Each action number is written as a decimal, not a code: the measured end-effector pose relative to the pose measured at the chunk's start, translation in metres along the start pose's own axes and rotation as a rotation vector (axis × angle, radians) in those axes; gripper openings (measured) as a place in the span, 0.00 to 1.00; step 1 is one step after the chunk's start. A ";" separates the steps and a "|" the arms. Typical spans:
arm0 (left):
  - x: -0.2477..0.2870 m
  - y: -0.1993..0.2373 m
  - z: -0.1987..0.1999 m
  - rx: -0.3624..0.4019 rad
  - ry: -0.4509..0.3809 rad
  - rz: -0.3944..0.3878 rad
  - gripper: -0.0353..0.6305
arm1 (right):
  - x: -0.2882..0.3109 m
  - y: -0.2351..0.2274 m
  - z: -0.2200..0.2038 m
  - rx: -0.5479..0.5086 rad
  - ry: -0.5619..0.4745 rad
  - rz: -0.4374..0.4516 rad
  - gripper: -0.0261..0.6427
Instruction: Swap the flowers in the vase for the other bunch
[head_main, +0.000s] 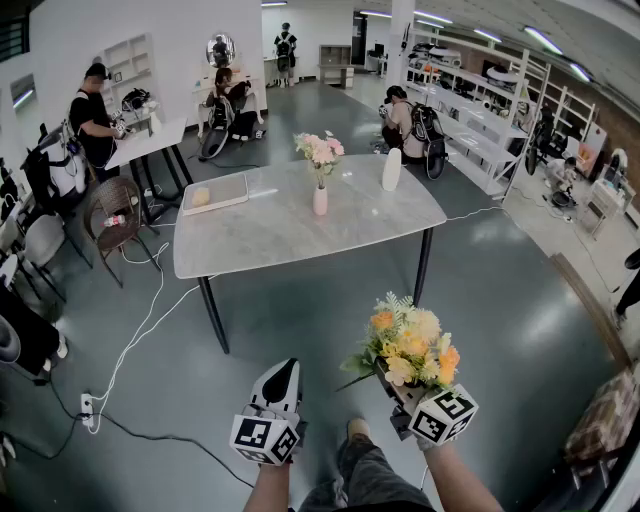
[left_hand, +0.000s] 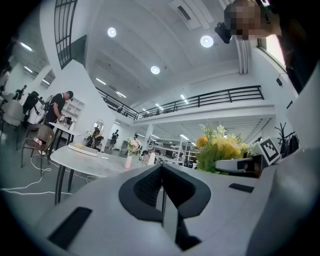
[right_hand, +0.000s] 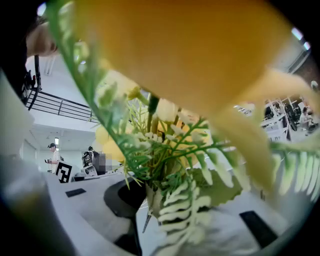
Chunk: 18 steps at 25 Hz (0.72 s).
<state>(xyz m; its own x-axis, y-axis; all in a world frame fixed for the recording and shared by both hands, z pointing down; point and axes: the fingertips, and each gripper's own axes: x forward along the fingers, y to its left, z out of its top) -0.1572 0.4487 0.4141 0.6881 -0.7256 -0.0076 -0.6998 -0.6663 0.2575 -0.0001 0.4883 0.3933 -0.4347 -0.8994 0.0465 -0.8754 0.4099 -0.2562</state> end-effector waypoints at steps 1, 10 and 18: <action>0.012 0.002 0.001 0.001 -0.003 0.001 0.07 | 0.007 -0.009 0.002 -0.004 0.003 0.003 0.22; 0.104 0.019 0.010 0.005 -0.001 0.007 0.07 | 0.062 -0.083 0.023 -0.019 0.030 0.026 0.22; 0.165 0.027 0.007 0.006 0.001 0.030 0.07 | 0.098 -0.131 0.036 -0.025 0.050 0.072 0.22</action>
<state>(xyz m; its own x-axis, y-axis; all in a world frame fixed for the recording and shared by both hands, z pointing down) -0.0642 0.3094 0.4132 0.6671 -0.7450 0.0006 -0.7210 -0.6454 0.2523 0.0798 0.3409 0.3968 -0.5063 -0.8589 0.0770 -0.8462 0.4777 -0.2360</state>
